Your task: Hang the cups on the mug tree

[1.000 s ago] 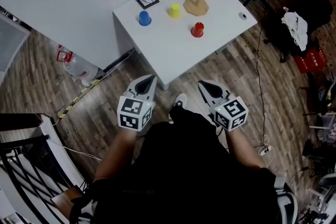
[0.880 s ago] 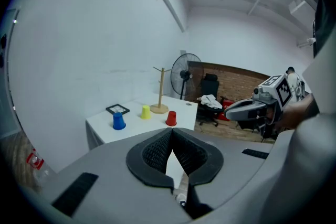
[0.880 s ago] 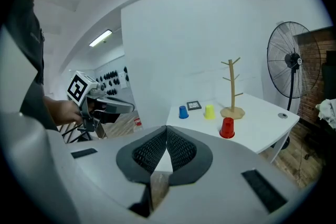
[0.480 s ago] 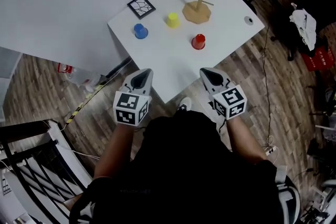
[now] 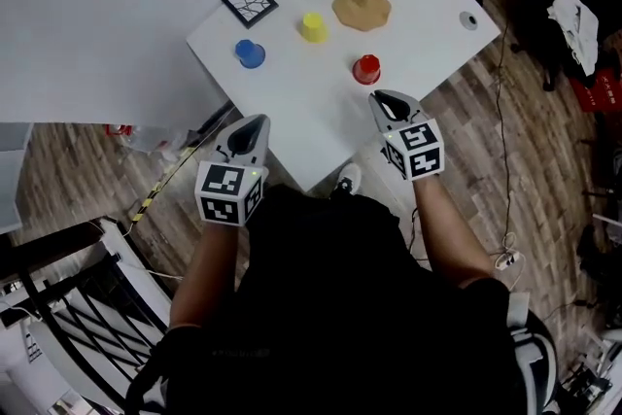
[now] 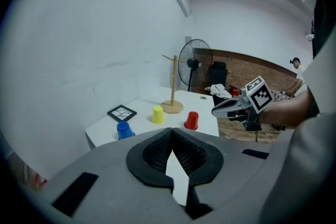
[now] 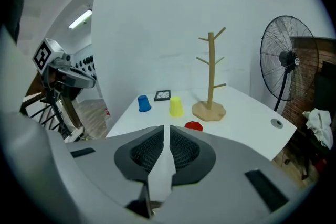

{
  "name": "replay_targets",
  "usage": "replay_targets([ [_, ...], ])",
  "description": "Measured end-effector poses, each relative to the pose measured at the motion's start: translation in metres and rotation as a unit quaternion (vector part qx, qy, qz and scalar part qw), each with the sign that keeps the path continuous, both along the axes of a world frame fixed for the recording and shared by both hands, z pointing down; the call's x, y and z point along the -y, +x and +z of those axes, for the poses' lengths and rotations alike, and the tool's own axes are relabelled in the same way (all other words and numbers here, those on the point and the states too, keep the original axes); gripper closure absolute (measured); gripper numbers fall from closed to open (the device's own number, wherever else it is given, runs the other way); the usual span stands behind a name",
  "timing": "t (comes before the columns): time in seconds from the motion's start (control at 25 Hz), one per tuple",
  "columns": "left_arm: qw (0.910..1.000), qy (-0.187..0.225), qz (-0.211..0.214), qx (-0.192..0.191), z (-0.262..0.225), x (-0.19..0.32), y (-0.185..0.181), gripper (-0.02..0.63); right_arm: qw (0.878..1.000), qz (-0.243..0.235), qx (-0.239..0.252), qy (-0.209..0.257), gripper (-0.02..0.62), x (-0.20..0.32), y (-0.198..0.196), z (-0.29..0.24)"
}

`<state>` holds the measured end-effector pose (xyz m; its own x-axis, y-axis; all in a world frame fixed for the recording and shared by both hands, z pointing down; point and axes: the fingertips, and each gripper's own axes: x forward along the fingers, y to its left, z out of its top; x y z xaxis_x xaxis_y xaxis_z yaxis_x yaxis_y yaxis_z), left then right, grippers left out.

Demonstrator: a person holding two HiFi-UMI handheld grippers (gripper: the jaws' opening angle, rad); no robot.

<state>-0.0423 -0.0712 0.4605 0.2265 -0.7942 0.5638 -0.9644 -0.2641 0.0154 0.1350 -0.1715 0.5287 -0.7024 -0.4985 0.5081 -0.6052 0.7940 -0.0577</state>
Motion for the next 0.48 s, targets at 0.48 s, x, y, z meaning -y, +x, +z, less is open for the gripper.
replay_targets([
  [0.48, 0.9947, -0.031, 0.096, -0.017, 0.031, 0.038, -0.024, 0.589, 0.988, 0.087, -0.122, -0.026, 0.362, 0.071, -0.015, 0.063],
])
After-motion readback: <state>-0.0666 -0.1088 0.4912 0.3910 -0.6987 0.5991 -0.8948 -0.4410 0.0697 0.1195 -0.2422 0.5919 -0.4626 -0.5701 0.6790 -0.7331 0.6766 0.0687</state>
